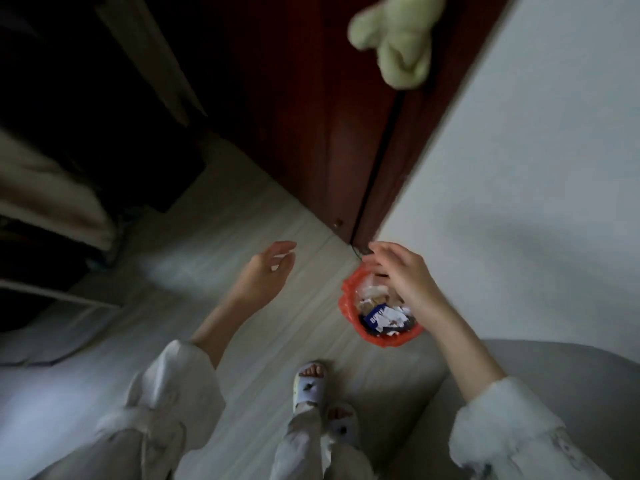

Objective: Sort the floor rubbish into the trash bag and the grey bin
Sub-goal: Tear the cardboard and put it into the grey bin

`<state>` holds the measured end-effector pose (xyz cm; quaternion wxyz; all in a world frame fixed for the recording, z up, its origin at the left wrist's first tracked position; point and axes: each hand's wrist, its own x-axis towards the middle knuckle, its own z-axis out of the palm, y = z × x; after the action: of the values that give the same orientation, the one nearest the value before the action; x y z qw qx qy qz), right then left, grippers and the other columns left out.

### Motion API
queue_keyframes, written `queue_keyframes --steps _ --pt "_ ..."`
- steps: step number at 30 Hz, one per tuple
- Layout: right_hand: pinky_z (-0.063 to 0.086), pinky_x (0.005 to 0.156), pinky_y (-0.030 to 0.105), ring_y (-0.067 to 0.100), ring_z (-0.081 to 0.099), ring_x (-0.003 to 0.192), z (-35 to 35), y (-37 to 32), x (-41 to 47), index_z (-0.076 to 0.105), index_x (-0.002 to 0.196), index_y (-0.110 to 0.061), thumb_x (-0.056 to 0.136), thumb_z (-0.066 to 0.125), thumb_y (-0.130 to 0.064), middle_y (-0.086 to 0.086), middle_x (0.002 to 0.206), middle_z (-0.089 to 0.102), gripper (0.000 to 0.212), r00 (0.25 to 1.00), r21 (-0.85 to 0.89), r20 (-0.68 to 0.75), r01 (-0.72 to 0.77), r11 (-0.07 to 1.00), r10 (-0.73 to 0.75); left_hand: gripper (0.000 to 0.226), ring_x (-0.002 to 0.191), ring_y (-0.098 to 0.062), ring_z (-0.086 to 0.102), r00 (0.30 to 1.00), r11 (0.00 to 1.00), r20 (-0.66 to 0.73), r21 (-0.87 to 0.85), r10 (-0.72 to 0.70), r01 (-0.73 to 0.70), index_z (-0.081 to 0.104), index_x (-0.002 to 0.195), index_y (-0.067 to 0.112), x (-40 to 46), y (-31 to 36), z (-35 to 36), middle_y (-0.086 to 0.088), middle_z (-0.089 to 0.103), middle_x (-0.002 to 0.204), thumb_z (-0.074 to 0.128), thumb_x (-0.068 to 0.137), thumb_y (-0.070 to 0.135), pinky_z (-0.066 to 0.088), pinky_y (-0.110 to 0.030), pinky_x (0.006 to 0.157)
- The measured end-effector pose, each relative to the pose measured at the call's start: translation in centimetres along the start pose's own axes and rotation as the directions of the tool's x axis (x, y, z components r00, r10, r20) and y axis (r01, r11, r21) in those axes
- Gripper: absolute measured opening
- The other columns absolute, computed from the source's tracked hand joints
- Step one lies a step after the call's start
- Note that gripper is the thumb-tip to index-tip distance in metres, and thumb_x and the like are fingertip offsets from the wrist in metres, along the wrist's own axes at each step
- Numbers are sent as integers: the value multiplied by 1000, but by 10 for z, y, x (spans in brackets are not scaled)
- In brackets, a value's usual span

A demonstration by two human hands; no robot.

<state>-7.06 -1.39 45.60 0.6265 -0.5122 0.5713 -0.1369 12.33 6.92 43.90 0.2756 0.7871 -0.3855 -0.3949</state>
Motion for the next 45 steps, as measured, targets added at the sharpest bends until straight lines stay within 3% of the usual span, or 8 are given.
queue_keyframes --steps 7,13,18,21,28,31,34,45 --pt "48 77 25 18 61 91 78 -110 -103 57 117 -10 98 44 -20 5 101 65 25 917 -116 302 305 945 -259 30 106 -20 59 937 967 -347 -250 -48 -43 54 124 12 -159 21 -136 -5 61 114 46 96 19 48 -35 90" --pt "49 87 31 13 63 93 191 -207 -199 57 111 -22 98 42 -24 -5 98 64 19 663 -80 585 621 779 -468 26 103 -16 61 757 944 -647 -299 -91 -142 55 121 19 -290 14 -238 -4 64 115 45 96 21 48 -35 91" --pt "50 85 31 15 63 91 314 -228 -289 57 114 -17 99 42 -19 -3 96 66 22 440 31 765 703 711 -469 19 103 -16 60 552 916 -812 -348 -189 -199 56 109 25 -401 -35 -298 -1 64 108 45 96 17 48 -32 90" --pt "50 77 26 13 64 85 392 -222 -343 58 112 -16 98 42 -18 -2 94 67 21 317 87 848 707 702 -425 19 101 -12 61 435 902 -861 -381 -265 -205 58 108 29 -464 -84 -329 0 65 108 47 96 20 49 -34 91" --pt "53 79 28 16 66 90 576 -188 -470 59 114 -16 98 44 -22 -1 98 69 23 71 170 949 702 691 -306 21 103 -22 61 177 903 -914 -393 -364 -174 58 103 32 -610 -209 -408 -4 64 109 47 95 16 50 -29 86" --pt "52 76 26 19 66 92 641 -179 -519 58 115 -15 98 42 -20 4 102 68 23 -22 201 966 697 688 -259 21 95 -15 62 72 902 -917 -398 -391 -169 56 106 27 -667 -252 -439 -4 63 108 44 97 13 51 -17 75" --pt "53 79 28 19 66 92 704 -173 -556 58 113 -16 98 42 -19 5 100 68 22 -76 213 972 684 697 -222 22 97 -8 60 -26 891 -900 -426 -435 -159 54 106 31 -714 -293 -464 1 61 109 41 98 15 50 -22 82" --pt "52 76 27 16 66 82 967 -108 -669 60 112 -14 97 46 -20 5 97 69 22 -260 226 963 652 724 -66 26 105 -11 59 -221 841 -813 -533 -539 -93 52 121 25 -833 -474 -584 2 60 117 38 99 20 49 -29 91"
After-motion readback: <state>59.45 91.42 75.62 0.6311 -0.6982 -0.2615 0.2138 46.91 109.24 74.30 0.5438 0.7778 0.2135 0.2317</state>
